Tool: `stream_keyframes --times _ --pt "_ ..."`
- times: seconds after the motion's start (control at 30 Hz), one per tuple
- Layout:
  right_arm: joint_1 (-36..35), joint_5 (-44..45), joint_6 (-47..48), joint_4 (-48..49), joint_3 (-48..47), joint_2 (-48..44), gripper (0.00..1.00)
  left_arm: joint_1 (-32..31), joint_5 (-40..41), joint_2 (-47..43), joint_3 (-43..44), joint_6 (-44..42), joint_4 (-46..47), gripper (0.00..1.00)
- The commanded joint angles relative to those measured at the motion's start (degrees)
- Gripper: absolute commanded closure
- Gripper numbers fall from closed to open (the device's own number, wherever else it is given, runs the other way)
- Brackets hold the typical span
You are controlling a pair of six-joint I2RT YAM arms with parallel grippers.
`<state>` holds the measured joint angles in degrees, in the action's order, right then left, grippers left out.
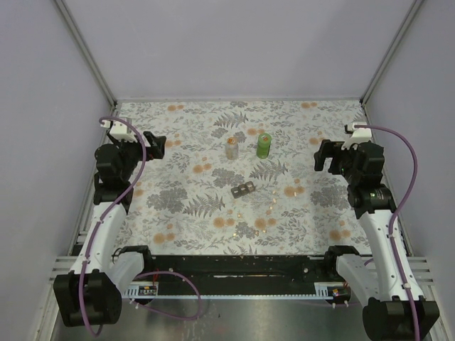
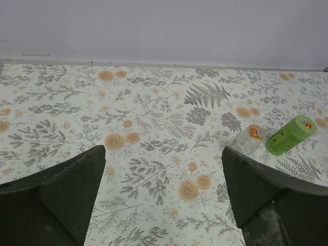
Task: Sort the pills into containers
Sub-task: Reset both arms
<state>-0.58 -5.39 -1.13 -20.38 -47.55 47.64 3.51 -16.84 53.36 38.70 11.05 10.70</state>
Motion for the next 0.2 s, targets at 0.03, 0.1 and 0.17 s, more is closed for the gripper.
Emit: stream_keyframes --times 0.03,0.1,0.17 --pt "0.23 0.99 0.86 2.72 0.18 -0.44 0.01 0.27 -0.47 0.07 -0.02 0.90 3.98 0.01" --pt "0.23 0.82 0.77 2.72 0.26 -0.35 0.00 0.36 -0.82 0.07 -0.20 0.90 4.15 0.01" --pt "0.23 0.64 0.77 2.72 0.35 -0.61 0.01 0.27 -1.00 -0.19 -0.38 0.90 4.42 0.01"
